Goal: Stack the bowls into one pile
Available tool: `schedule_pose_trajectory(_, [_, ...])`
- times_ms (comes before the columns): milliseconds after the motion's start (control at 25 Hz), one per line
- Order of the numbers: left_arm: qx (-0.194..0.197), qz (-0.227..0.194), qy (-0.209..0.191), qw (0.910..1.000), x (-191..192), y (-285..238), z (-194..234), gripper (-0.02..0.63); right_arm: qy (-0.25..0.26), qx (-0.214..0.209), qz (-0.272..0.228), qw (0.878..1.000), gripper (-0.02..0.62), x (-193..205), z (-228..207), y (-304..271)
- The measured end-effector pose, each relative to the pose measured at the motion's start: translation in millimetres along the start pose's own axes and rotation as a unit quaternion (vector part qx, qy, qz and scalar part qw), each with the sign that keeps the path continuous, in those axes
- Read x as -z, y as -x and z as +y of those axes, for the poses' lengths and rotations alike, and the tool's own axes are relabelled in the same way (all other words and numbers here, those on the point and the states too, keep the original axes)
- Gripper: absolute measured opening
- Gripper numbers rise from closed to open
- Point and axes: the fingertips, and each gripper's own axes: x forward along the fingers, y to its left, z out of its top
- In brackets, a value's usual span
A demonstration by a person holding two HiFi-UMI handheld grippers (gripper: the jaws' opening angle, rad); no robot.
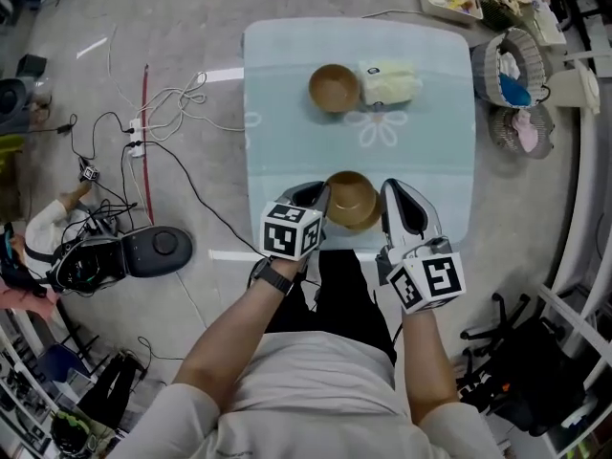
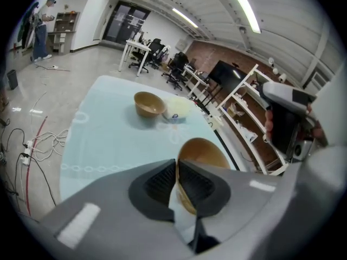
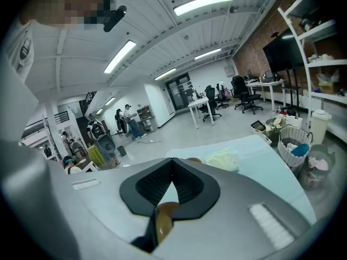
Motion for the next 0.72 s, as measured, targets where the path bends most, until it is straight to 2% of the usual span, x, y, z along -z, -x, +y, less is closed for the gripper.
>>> schedule_pose_trajectory(320, [0.025,0.034,-0.019,0.9989,19,-29,-24,0.021,-0.008,0.024,0.002,1.0,0.011,6,-21,14])
schedule_pose_trajectory(720, [0.039,0.074,-0.02,0.9963,48,-53,-26,0.023,-0.021,0.039,0.005,0.999,0.011,18,-39,19])
